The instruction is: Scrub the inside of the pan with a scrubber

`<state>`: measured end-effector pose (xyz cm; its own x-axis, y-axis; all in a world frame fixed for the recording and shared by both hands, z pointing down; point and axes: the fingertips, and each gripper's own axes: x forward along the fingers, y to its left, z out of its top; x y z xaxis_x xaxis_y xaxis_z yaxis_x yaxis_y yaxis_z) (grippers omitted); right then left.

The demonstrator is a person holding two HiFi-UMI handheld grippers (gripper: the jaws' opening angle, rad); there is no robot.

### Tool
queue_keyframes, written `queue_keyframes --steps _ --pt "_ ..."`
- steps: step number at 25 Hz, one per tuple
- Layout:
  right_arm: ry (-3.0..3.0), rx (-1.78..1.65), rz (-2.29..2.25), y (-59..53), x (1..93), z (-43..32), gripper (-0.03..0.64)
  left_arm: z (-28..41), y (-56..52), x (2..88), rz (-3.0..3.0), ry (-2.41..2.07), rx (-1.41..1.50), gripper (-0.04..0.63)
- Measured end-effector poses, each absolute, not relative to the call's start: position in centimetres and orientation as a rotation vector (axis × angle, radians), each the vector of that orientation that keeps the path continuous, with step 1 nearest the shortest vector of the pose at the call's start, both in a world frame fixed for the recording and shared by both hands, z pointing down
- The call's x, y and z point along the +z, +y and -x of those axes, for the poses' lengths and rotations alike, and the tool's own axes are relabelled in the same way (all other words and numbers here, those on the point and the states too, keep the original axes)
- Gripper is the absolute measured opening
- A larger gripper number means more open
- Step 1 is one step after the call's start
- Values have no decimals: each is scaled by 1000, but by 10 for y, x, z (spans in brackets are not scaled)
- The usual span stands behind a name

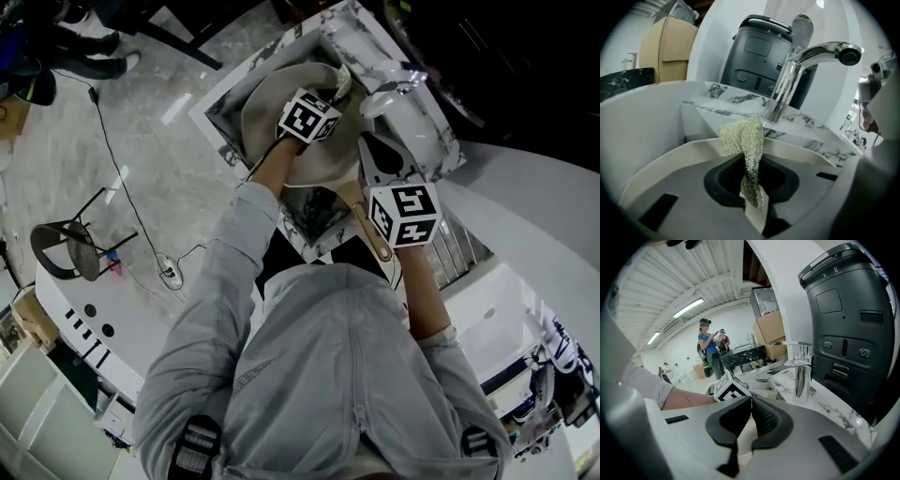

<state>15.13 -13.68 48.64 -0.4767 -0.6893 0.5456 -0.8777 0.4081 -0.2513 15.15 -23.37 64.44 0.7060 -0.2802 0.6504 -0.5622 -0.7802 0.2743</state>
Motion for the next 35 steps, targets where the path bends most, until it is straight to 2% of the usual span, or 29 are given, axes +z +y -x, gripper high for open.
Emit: queue_keyframes --steps 16,26,35 --pt "-2291 714 -1374 -136 487 -160 35 -178 -129 621 -2560 231 937 69" --pt "-2278 686 -1377 -137 483 -160 35 -156 -76 608 -2444 603 990 69" --pt "-2261 680 -1366 -136 486 -161 35 -111 -37 612 -2201 854 1171 69"
